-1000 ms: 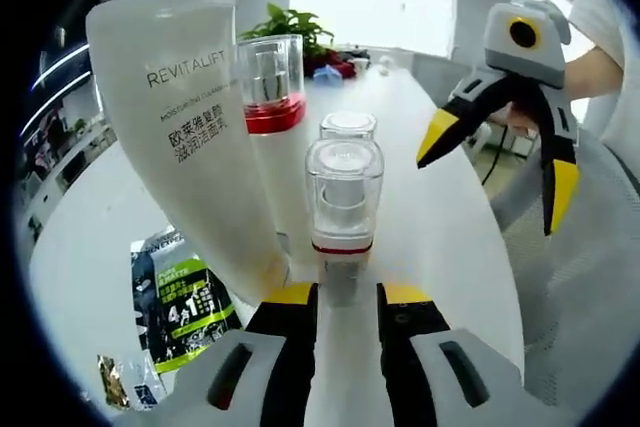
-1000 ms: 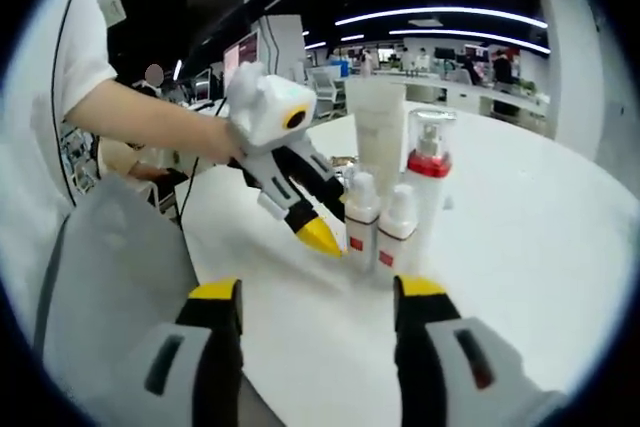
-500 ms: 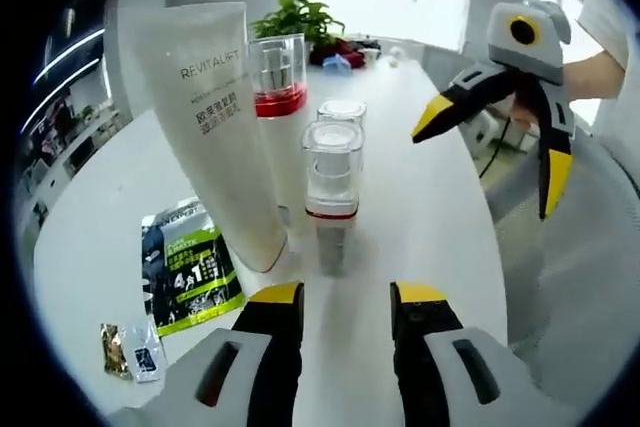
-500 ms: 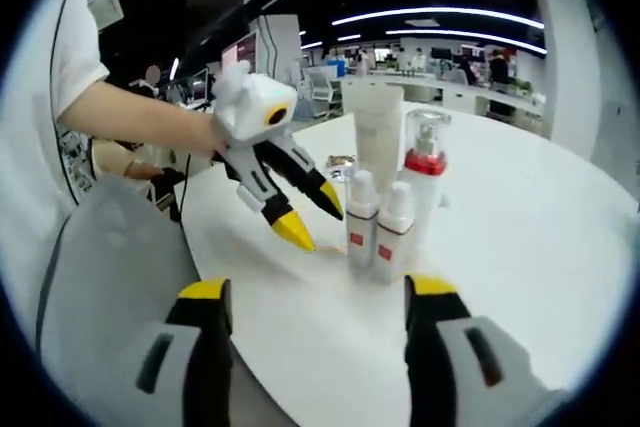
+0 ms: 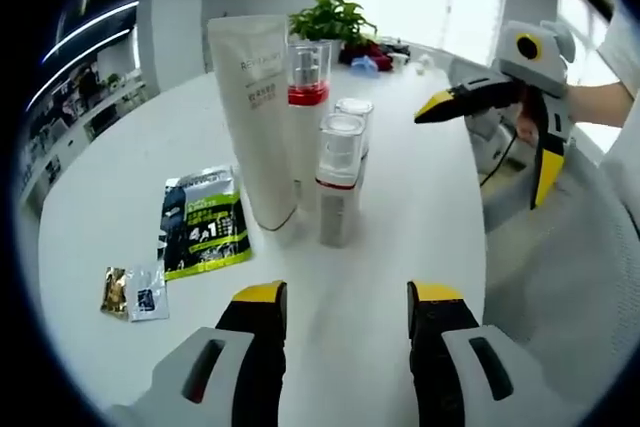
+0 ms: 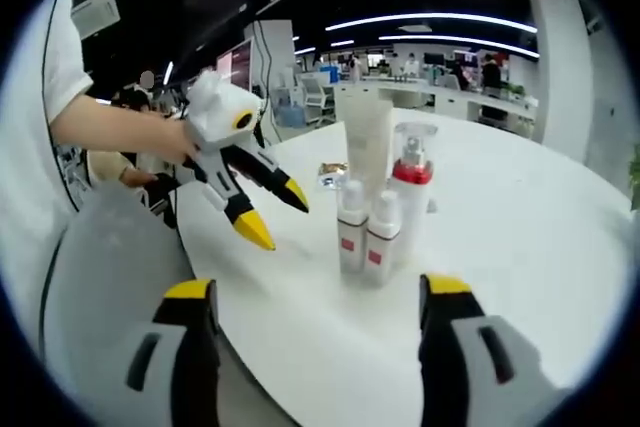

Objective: Arrange the skincare products in the storage area until every visible bottle or jar stands upright without overlapping.

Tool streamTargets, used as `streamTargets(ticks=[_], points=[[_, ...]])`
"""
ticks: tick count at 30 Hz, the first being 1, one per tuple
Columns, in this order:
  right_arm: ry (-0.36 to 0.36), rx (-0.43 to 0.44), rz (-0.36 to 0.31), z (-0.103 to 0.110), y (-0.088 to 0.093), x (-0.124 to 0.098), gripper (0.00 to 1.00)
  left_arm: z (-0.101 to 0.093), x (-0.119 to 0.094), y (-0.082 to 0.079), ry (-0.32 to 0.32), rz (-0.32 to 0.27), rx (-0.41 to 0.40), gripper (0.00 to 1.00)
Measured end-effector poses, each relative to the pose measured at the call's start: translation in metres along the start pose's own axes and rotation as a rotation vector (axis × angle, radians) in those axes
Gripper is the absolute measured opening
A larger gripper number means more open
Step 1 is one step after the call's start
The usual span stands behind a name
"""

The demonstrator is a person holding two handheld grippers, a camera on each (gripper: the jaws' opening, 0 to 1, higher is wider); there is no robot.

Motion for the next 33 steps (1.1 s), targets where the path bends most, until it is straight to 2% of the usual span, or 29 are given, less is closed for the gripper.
streamTargets(ticks=[19,33], points=[[0.009,0.012,-0.038,0.001,-0.008,-0.015,0.9,-0.02,-0.048,0.025,-0.121,-0.074,-0.174,0.62],[0.007,0.037,-0.065,0.003,-0.013,-0.025,0.95,-0.033,-0.082,0.032,-0.204,-0.16,-0.266,0.78]])
Point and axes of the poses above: the point that each gripper's makers call its tool centre point, and the gripper's own axes: x roughly forward along the fingers, z roughly to its left, y roughly out of its underside, the point moved 7 cm from there along -x, roughly backward along the fingers, and after that the axes turned 7 degrees about y, right-handed, at the moved point
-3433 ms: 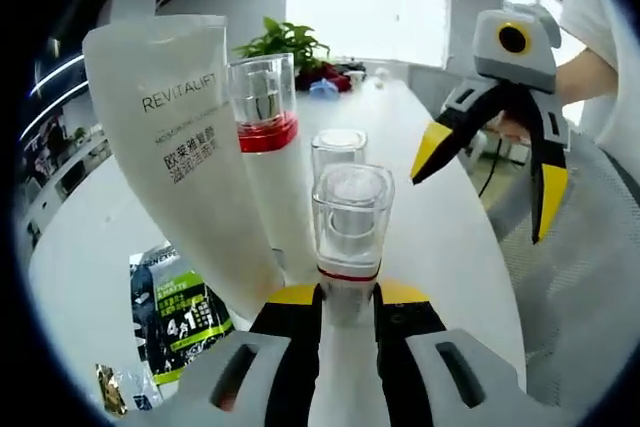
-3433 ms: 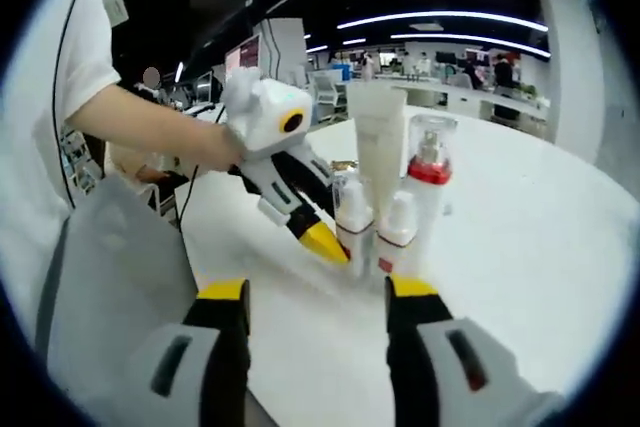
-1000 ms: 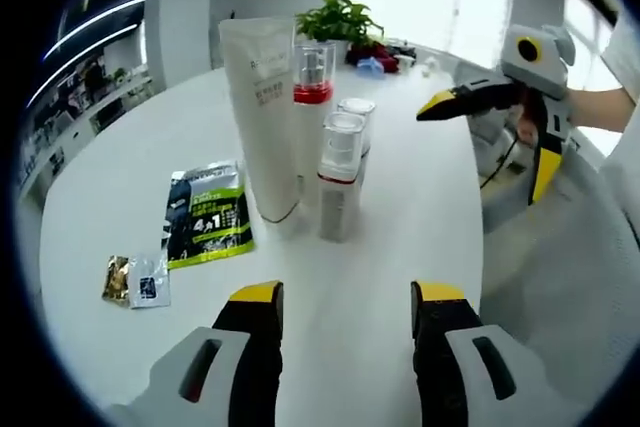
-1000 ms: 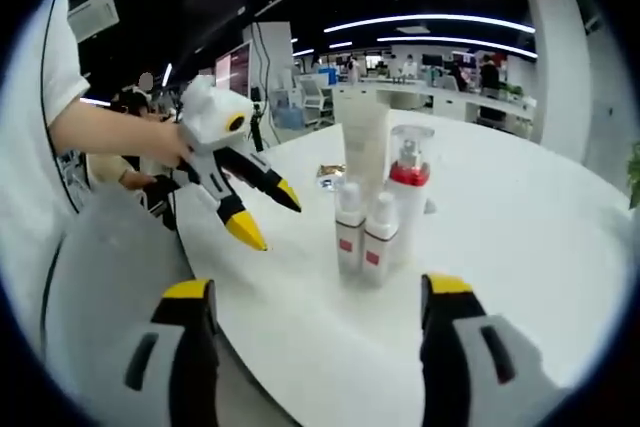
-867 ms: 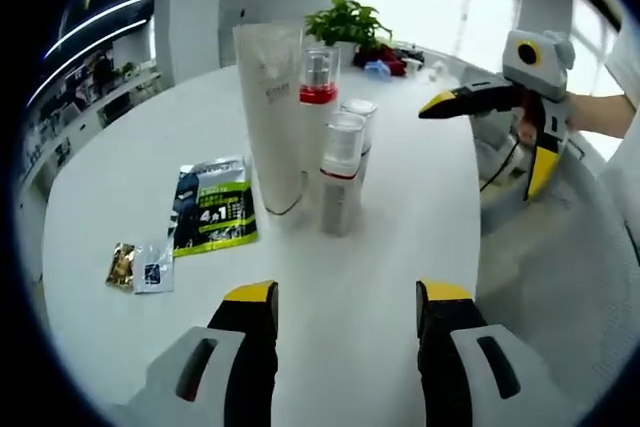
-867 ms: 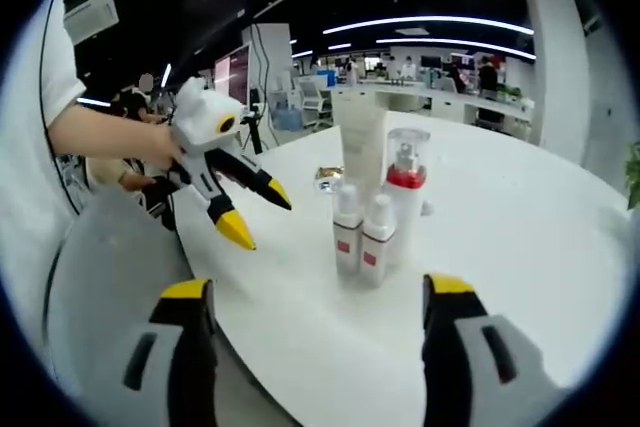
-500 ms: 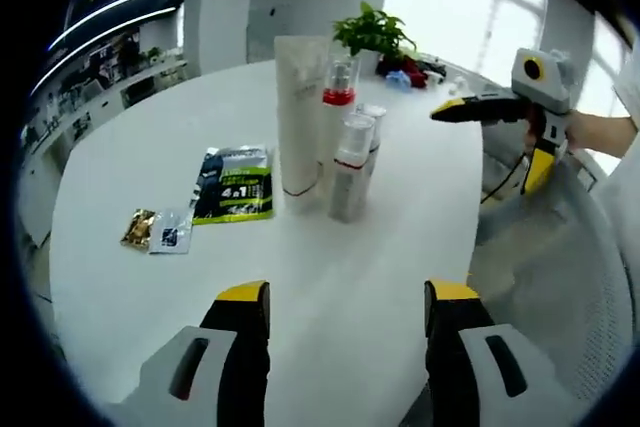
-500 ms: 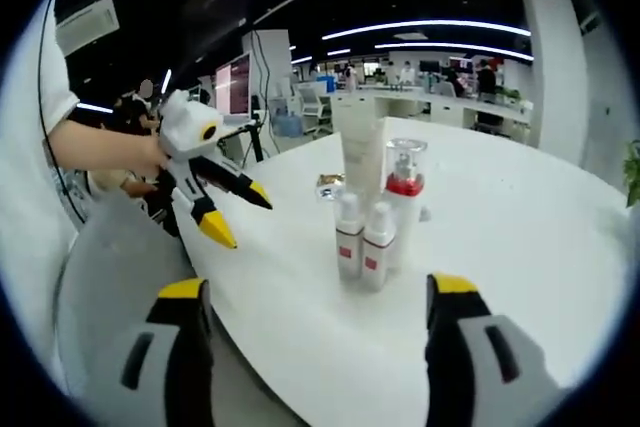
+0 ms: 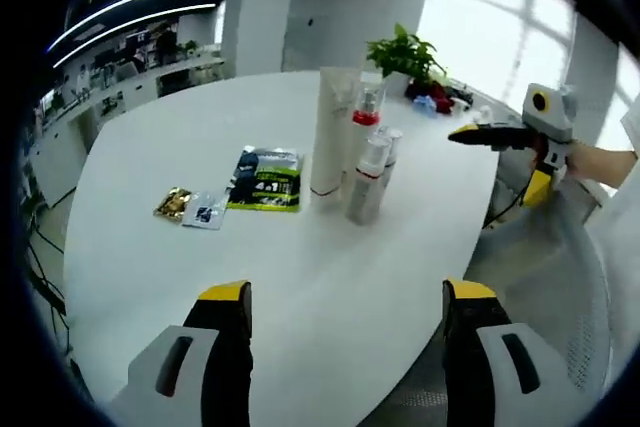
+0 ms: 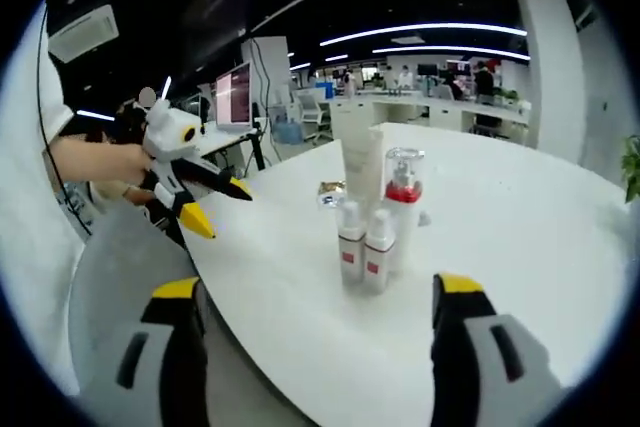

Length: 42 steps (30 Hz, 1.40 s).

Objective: Arrange the skincare products in the storage area until every visible bottle or jar stands upright without overlapping.

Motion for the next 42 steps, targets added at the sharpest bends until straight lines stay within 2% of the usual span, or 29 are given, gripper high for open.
streamTargets(ticks=[12,23,42], points=[[0.01,0.004,-0.008,-0.001,-0.002,-0.006,0.97,-0.001,-0.025,0.01,-0.071,-0.042,-0.044,0.86],[0.021,0.012,-0.015,-0.002,-0.002,-0.011,0.99,0.001,-0.037,0.014,-0.118,-0.068,-0.072,0.91],[0.032,0.02,-0.012,-0.004,0.0,-0.012,0.99,0.003,-0.034,0.009,-0.114,-0.043,-0.042,0.92]])
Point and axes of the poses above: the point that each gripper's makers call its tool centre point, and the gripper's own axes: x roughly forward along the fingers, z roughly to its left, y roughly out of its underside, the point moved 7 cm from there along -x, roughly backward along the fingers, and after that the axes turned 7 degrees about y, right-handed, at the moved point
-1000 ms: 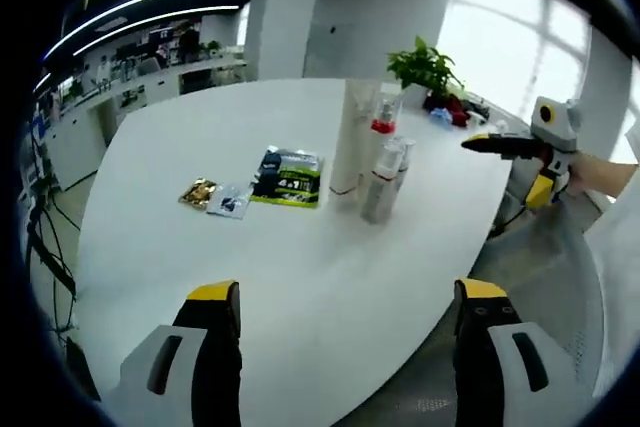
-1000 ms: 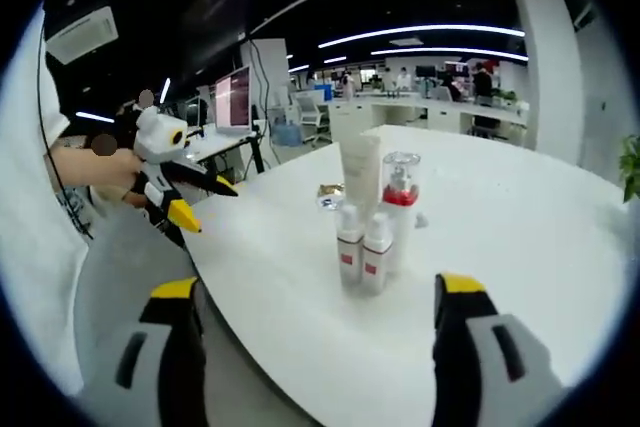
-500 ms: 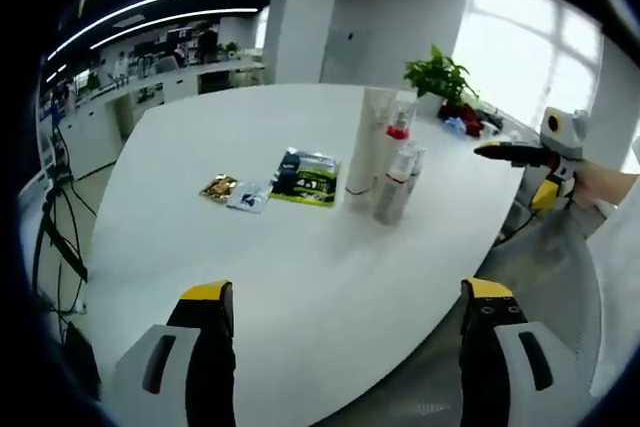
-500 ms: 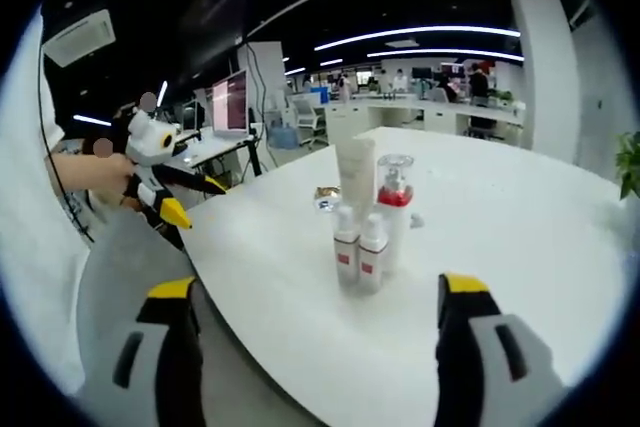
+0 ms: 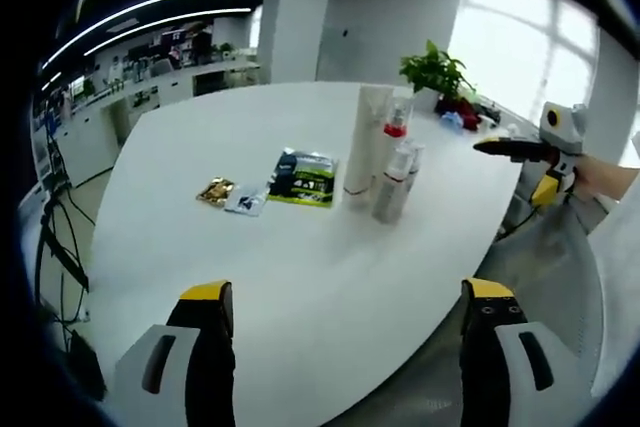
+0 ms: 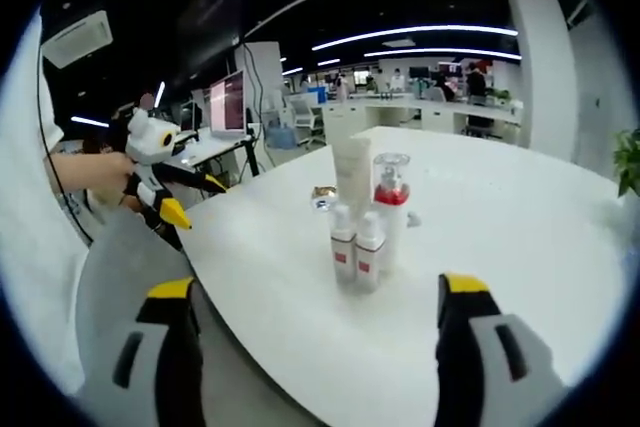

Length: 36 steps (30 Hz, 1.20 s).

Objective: Arrange the skincare products in the storage area until every visible bottle or jar stands upright without overlapping.

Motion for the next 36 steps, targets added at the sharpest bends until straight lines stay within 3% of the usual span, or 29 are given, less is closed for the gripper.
streamTargets(ticks=[19,36], points=[[0.003,0.008,0.007,-0.005,0.0,0.007,0.99,0.016,0.016,-0.026,0.015,0.06,0.076,0.92],[0.022,0.029,0.024,-0.015,0.006,0.011,0.99,0.036,0.048,-0.05,0.046,0.146,0.118,0.91]])
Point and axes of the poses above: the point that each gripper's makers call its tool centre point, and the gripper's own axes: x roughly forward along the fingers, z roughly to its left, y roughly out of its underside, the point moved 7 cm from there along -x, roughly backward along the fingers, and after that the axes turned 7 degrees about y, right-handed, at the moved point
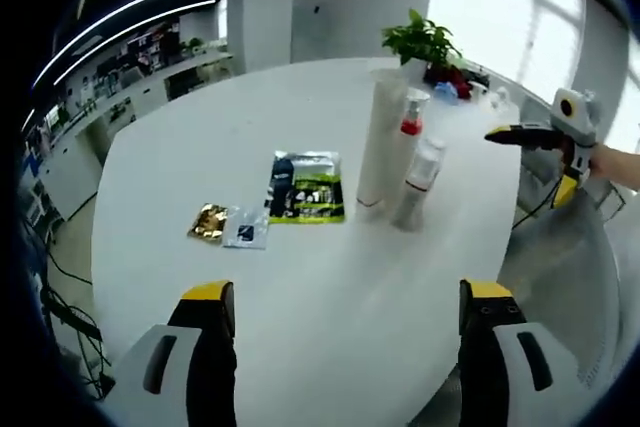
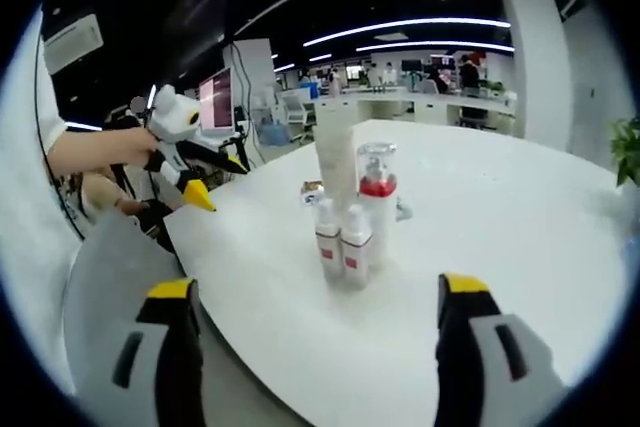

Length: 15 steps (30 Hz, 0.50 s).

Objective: Arrange the skincare products in the storage area until every visible bottle or jar stands upright without overlapping.

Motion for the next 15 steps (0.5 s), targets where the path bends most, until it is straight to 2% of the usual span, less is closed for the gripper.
streamTargets(ticks=[15], points=[[0.003,0.013,0.011,-0.003,0.003,0.004,0.99,0.02,0.025,-0.03,0.013,0.057,0.07,0.91]])
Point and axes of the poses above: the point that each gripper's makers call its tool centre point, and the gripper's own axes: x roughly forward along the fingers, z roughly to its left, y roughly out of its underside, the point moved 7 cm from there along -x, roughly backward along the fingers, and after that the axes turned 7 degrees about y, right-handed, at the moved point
